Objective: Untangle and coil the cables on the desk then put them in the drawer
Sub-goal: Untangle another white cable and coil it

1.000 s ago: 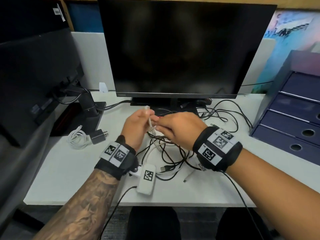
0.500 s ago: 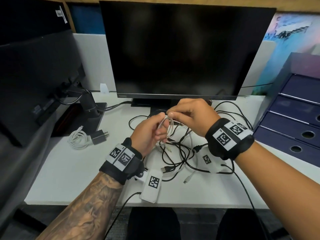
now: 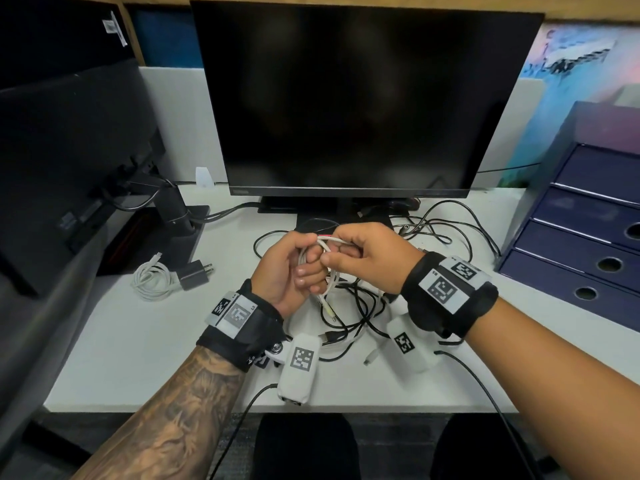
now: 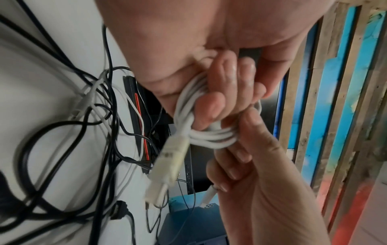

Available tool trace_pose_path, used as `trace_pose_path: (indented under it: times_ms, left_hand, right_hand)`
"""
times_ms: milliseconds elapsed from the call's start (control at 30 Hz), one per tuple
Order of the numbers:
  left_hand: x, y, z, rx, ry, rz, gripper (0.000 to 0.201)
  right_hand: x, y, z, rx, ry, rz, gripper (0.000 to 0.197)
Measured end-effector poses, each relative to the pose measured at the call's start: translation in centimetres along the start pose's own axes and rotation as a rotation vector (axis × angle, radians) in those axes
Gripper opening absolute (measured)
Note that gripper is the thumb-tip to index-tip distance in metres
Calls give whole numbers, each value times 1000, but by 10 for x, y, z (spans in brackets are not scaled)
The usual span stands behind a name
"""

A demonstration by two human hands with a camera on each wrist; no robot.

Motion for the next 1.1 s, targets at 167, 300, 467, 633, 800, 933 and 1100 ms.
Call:
trace_pose_path:
  times_ms: [167, 300, 467, 633, 800, 933, 1100]
  left_hand:
    - [-1, 2, 3, 24, 131, -12, 38]
    - [-7, 2, 2, -38, 226, -5, 38]
    - [-16, 0, -5, -125, 357, 33, 34]
    - [-33, -5, -13, -87, 560, 67, 26]
    - [-14, 1, -6, -58, 511, 27, 29]
    - [-24, -1, -6, -160, 624, 69, 34]
    - [-34, -5, -10, -234, 666, 94, 35]
  right_hand:
    - [-8, -1, -4, -30, -90, 16, 30]
    - [-11, 0, -8, -57, -172, 39, 24]
    - [-2, 4, -11, -54, -275, 53, 26]
    - [8, 1, -13, -76, -368, 59, 35]
    - [3, -3, -9, -109, -377, 39, 26]
    - [-4, -4, -6, -97, -203, -12, 26]
    - [-13, -7, -4, -80, -160, -22, 23]
Point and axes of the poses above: each hand's wrist, its own y-axis towards the middle knuckle, its own z-axis out of the palm, x = y × z, the point moved 10 cm from there along y, towards the middle knuckle, and after that the axes turned 10 degrees about x, right-handed, at the moved point
